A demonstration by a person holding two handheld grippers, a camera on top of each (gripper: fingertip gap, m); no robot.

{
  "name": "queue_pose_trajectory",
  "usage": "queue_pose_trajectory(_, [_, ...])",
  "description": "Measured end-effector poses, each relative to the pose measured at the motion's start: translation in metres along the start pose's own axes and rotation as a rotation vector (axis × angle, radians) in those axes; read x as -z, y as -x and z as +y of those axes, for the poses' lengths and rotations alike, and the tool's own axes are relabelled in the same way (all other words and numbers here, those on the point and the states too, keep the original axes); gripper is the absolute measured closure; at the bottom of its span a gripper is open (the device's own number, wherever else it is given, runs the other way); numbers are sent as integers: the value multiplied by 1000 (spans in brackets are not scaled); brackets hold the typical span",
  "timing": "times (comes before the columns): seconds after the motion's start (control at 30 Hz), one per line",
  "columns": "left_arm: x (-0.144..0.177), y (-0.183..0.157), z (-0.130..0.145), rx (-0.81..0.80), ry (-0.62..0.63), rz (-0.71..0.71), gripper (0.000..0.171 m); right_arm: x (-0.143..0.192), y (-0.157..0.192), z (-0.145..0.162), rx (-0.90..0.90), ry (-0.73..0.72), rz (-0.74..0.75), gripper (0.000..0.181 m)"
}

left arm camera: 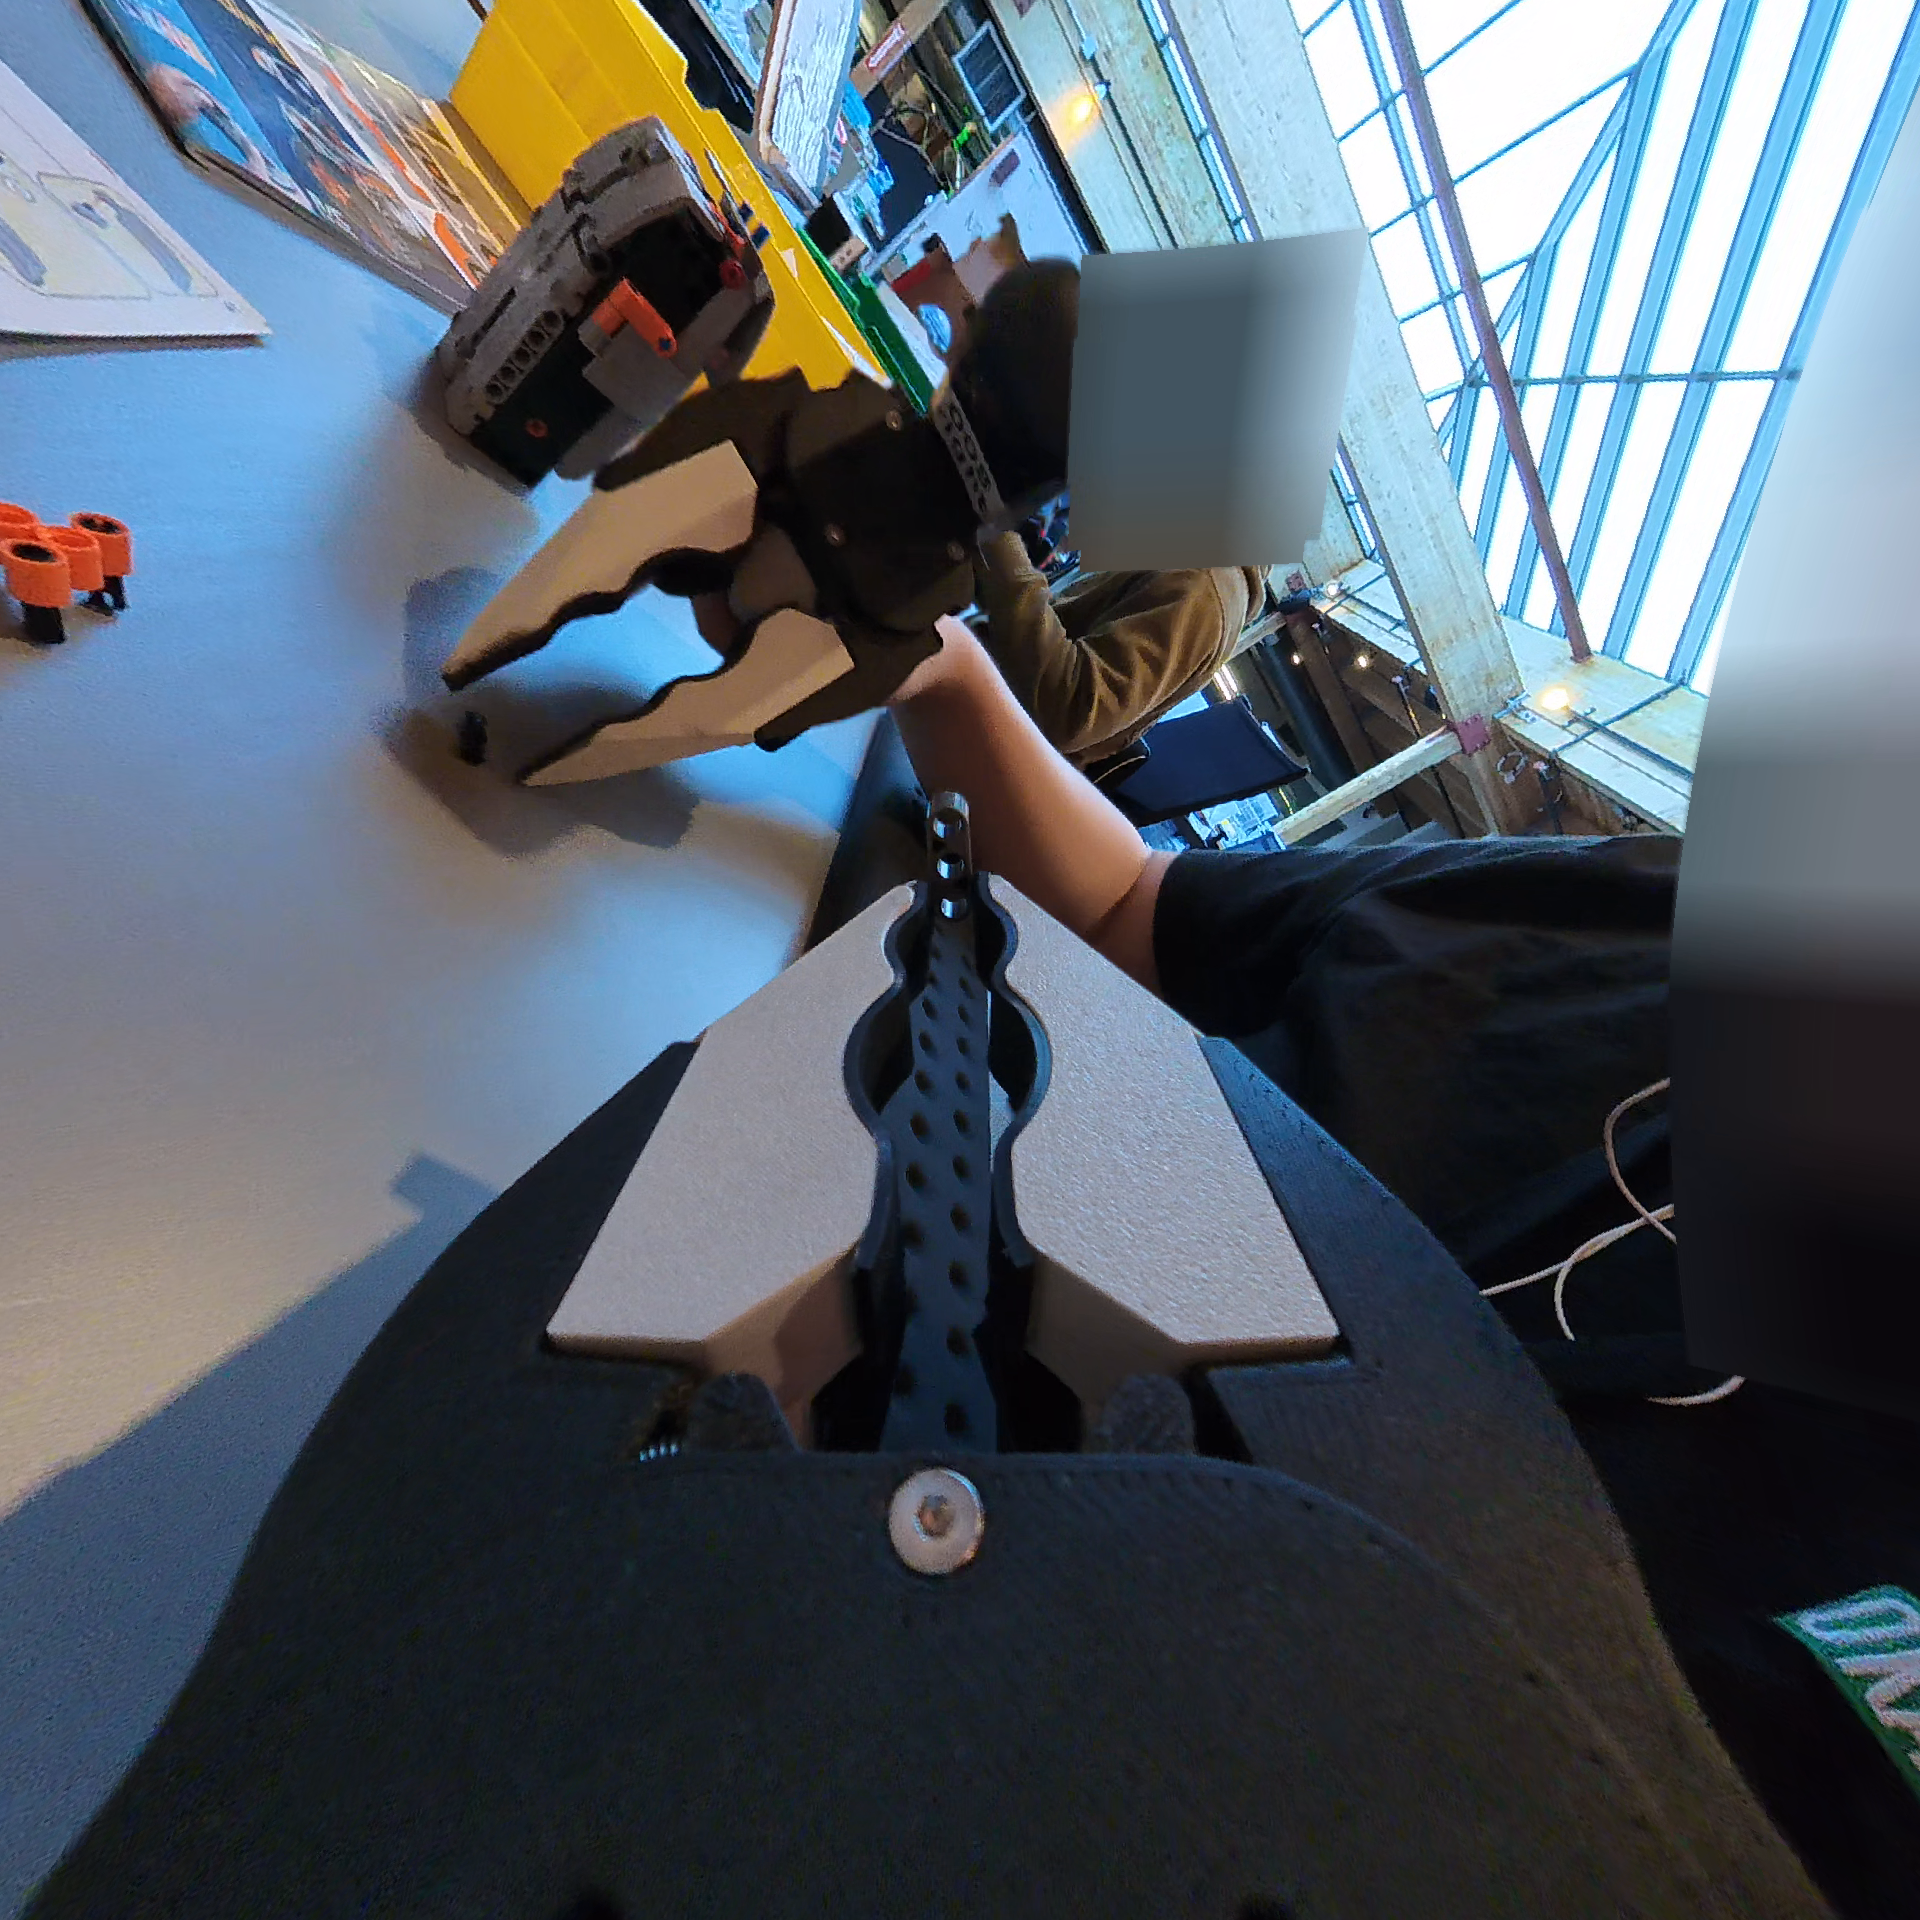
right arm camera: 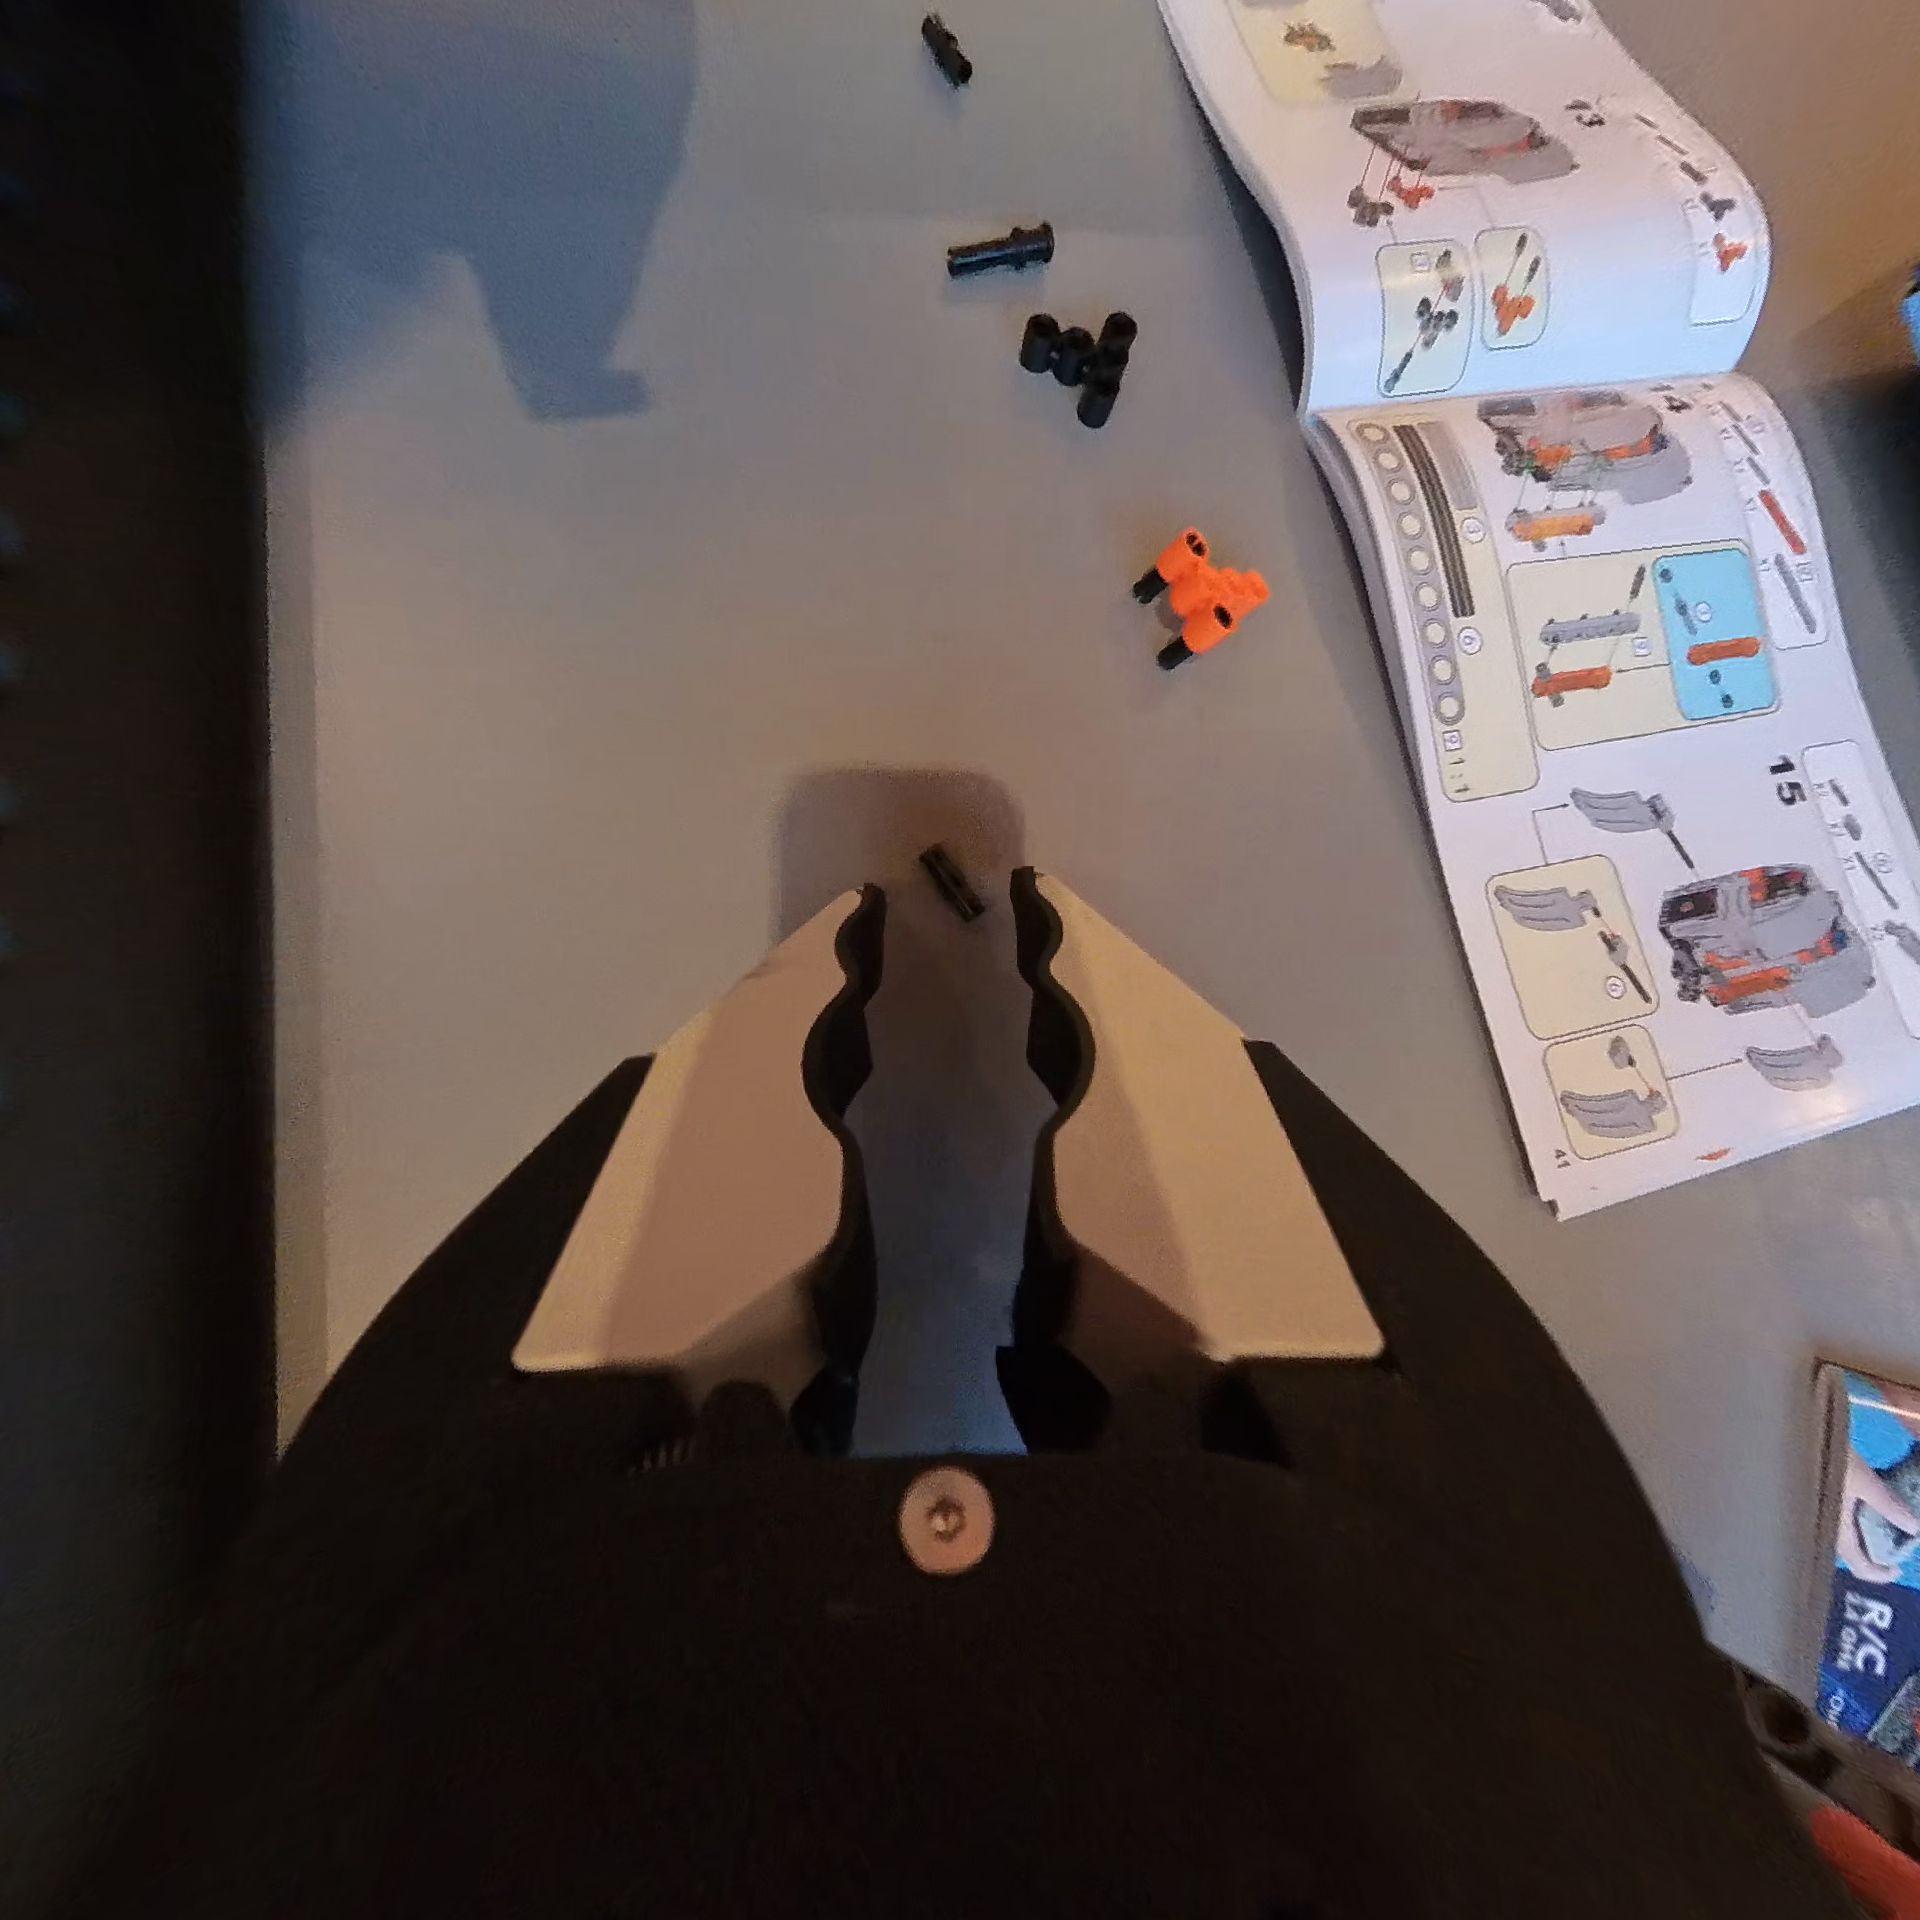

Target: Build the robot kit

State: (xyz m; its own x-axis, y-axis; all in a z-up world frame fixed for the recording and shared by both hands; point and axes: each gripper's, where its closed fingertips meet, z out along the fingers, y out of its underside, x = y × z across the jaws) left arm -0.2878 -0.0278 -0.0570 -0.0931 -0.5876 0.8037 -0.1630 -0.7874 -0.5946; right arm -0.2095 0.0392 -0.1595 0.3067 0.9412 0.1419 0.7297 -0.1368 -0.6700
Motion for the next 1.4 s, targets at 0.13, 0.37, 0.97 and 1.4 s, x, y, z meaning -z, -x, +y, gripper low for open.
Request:
queue_pose_trajectory(0.13, [-5,-2,6,-3,19,6,168,-1,-4,2,-55,2,-37,157])
queue_pose_trajectory(0.37, [-8,-2,5,5,20,20,168,-2,8,2,-162,-9,-161,178])
queue_pose_trajectory(0.97, [22,0,-11,-86,-43,-67,168,116,-3,94,118,1029,18,178])
queue_pose_trajectory(1.4, [35,-17,-14,-119,-71,-22,168,127,-10,123,-82,1236,174,179])
